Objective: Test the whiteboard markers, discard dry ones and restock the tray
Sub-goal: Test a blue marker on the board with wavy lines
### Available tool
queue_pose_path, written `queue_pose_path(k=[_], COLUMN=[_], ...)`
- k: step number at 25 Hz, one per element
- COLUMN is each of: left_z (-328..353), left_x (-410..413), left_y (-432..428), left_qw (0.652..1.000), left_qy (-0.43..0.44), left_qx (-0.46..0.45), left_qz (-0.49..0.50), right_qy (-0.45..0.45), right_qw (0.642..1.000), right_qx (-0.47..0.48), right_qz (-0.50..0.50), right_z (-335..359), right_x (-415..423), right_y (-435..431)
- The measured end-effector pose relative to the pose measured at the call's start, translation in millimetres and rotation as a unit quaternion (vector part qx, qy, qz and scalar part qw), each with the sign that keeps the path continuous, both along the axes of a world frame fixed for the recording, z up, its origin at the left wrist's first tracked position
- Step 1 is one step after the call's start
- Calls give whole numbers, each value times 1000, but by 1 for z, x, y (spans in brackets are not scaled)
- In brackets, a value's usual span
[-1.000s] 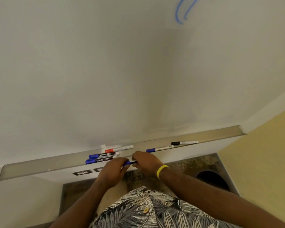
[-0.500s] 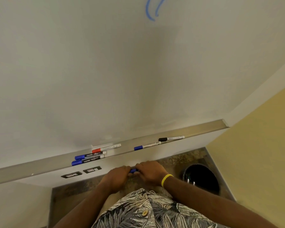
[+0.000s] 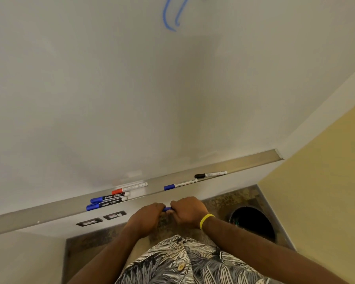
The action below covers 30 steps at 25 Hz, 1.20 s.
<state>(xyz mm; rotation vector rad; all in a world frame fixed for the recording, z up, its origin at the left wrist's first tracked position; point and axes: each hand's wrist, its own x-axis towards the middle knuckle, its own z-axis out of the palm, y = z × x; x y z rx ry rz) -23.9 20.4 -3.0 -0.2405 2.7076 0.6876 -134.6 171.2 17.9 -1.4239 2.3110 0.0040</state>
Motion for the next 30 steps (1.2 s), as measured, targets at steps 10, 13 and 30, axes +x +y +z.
queue_pose_path(k=[10,13,30], left_z=[-6,-7,-5], left_x=[-2,1,-29], left_y=[-38,-73,-71], left_qw=[998,995,985], left_qy=[57,65,17], left_qx=[-19,-54,-114], left_qz=[16,56,130], right_qy=[-35,-95,-195], right_qw=[981,957,888], right_qx=[-2,-60,-324], right_qz=[-191,-269,-262], right_z=[-3,-9,55], right_x=[-28,-24,-23], right_y=[40,50,-14])
